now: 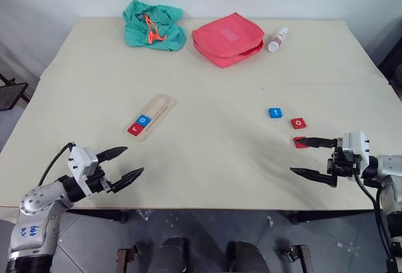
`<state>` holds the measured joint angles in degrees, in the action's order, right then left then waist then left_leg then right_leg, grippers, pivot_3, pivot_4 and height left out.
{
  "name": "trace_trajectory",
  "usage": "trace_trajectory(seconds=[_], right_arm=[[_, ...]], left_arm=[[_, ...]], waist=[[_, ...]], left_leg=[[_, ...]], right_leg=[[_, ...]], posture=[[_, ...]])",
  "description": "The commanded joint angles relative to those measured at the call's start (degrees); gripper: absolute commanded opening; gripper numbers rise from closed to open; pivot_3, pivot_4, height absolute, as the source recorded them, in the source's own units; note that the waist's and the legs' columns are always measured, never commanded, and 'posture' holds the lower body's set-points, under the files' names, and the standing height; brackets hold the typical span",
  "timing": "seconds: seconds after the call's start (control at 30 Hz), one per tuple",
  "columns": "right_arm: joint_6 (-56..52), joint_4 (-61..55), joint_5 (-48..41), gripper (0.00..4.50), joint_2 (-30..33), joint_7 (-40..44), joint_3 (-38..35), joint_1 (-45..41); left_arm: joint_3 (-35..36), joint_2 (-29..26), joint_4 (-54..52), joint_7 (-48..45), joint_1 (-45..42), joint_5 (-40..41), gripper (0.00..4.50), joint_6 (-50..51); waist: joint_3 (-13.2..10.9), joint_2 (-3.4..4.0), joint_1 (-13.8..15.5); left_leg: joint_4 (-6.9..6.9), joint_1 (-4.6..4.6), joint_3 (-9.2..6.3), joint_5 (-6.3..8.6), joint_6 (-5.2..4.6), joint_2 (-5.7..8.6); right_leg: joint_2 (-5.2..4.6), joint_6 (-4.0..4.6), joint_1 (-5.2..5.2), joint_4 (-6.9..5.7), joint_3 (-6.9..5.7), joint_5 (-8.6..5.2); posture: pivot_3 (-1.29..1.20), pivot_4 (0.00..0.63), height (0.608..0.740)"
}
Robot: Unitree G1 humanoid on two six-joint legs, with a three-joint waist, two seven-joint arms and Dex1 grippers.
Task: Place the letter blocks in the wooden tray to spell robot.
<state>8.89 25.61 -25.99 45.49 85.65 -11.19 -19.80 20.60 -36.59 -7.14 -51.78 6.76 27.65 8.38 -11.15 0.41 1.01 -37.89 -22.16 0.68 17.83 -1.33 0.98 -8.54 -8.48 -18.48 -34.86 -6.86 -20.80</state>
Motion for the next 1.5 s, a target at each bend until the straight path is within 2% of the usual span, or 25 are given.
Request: trace_trajectory(seconds=[0.03, 0.2, 0.4, 0.53, 0.63, 0.97, 1.1, 1.5], right_arm=[[0.7, 1.61, 0.28, 4.47, -0.79, 0.9, 0.57, -2.61], [1.65, 4.28, 1.11, 4.47, -2.08, 1.62, 1.8, -6.36], [1.87, 4.43, 1.0, 4.47, -3.0, 3.78, 2.62, -8.48], [0.7, 2.49, 0.19, 4.47, -2.9, 5.26, 3.62, -8.49], [0.69, 1.47, -0.33, 4.47, -3.53, 4.52, 3.7, -8.44], [-1.76, -4.35, -3.58, 4.47, -2.06, 6.11, 2.37, -4.22], [-3.73, -6.79, -6.73, 4.47, 0.38, 6.85, 2.36, -1.51], [-2.94, -7.02, -6.36, 4.47, 0.16, 4.26, 1.36, 0.73]], left_arm=[[3.54, -0.66, -5.22, 2.42, 2.72, 2.25, 4.5, 3.01], [5.84, -1.38, -9.76, 6.7, 4.14, 3.02, 4.5, 8.85], [4.6, -2.08, -11.6, 16.33, -1.09, -0.42, 4.5, 16.51], [1.98, -1.37, -8.47, 22.48, -9.01, -2.91, 4.5, 20.43], [-2.83, -1.24, -3.93, 24.76, -17.23, -5.31, 4.5, 23.51], [-11.5, -1.27, 7.92, 21.59, -31.0, -8.61, 4.5, 25.18], [-13.17, -1.49, 10.4, 20.68, -33.25, -9.91, 4.5, 25.95], [-16.99, -0.72, 14.46, 18.61, -36.95, -12.79, 4.5, 27.65]], waist=[[0.0, 0.0, 0.05], [0.0, 0.0, 0.54], [0.0, 0.0, 0.35], [0.0, 0.0, 0.5], [0.0, -0.01, 0.51], [0.0, -0.01, 0.22], [0.0, -0.02, 0.37], [-0.01, -0.04, 0.35]], left_leg=[[0.0, 0.0, 0.0, 0.0, 0.0, 0.0], [-0.1, -0.04, -0.08, 0.0, 0.0, 0.04], [-0.1, -0.05, -0.09, 0.0, 0.0, 0.03], [-0.09, -0.05, -0.09, 0.0, 0.0, 0.06], [-0.13, -0.04, -0.13, 0.0, 0.0, 0.1], [-0.03, -0.06, -0.09, 0.01, 0.01, 0.11], [-0.08, -0.07, -0.09, 0.01, 0.01, 0.12], [-0.13, -0.09, -0.09, 0.01, 0.01, 0.12]], right_leg=[[0.0, 0.0, 0.0, 0.01, -0.01, 0.0], [-0.01, 0.0, 0.03, -0.01, 0.01, 0.0], [0.02, 0.0, 0.03, -0.03, 0.0, 0.0], [0.0, 0.0, 0.01, -0.07, 0.0, 0.0], [-0.01, 0.0, 0.01, -0.14, 0.0, 0.0], [0.01, 0.0, -0.13, -0.23, 0.0, 0.0], [0.0, 0.0, -0.12, -0.23, 0.01, 0.0], [0.0, 0.0, -0.11, -0.24, 0.01, 0.0]], posture=[[0.0, 0.15, 0.74], [0.0, 0.15, 0.74], [0.0, 0.15, 0.74], [0.0, 0.15, 0.74], [0.0, 0.15, 0.74], [0.0, 0.15, 0.74], [0.0, 0.15, 0.74], [0.0, 0.15, 0.74]])
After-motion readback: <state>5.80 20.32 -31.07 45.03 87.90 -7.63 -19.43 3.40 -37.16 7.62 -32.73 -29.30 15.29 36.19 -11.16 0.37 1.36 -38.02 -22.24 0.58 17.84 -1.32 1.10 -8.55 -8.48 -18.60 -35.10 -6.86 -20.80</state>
